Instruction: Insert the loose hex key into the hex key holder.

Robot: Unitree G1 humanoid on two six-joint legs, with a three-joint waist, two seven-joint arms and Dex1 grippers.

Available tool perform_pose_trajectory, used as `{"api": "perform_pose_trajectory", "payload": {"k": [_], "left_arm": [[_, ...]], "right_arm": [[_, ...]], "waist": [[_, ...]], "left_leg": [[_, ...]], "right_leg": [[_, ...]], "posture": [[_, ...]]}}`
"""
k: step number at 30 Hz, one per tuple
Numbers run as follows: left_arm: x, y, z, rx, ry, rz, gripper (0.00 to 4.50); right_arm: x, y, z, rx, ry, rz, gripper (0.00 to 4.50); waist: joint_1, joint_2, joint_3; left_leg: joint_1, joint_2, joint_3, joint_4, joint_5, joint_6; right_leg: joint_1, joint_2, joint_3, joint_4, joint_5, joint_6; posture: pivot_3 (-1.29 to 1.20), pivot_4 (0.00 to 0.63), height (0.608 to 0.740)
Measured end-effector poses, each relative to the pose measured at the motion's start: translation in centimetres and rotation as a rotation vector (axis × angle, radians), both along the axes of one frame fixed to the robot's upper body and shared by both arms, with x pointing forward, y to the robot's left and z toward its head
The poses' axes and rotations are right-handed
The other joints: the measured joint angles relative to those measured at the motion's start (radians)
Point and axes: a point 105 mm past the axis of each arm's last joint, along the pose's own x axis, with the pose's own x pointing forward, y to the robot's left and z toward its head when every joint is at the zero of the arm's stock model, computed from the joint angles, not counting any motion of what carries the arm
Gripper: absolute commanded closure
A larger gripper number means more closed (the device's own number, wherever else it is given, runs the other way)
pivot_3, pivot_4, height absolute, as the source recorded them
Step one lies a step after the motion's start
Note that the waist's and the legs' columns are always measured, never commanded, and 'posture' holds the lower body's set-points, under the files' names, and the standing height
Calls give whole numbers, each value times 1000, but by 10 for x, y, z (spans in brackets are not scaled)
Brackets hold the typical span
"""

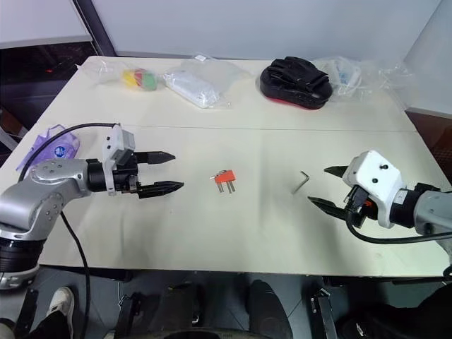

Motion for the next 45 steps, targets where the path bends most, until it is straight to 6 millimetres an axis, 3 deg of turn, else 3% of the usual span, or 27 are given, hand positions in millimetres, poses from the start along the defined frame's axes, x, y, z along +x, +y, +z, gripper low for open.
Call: {"api": "perform_pose_trajectory", "payload": {"k": [27, 31, 39, 45], "left_arm": [[8, -4, 7, -36, 13, 20, 103], [14, -3, 3, -59, 17, 55, 103], [24, 5, -11, -65, -18, 131, 103], [24, 5, -13, -61, -20, 134, 103]], "right_arm": [[14, 13, 0, -12, -52, 15, 889], [30, 22, -3, 32, -123, -5, 889], [80, 61, -37, 154, -181, -19, 889], [101, 89, -60, 161, -172, 24, 889]], "waist": [[0, 0, 0], [-2, 0, 0], [-4, 0, 0], [-1, 0, 0]], "left_leg": [[0, 0, 0, 0, 0, 0], [0, 0, 0, 0, 0, 0], [-2, 1, 1, 0, 0, 0], [-2, 1, 1, 0, 0, 0]], "right_leg": [[0, 0, 0, 0, 0, 0], [-1, 0, 0, 0, 0, 0], [-3, 0, 0, 1, 0, 0], [-3, -1, 0, 1, 0, 0]], "posture": [[0, 150, 740], [0, 150, 740], [0, 150, 740], [0, 150, 740]]}}
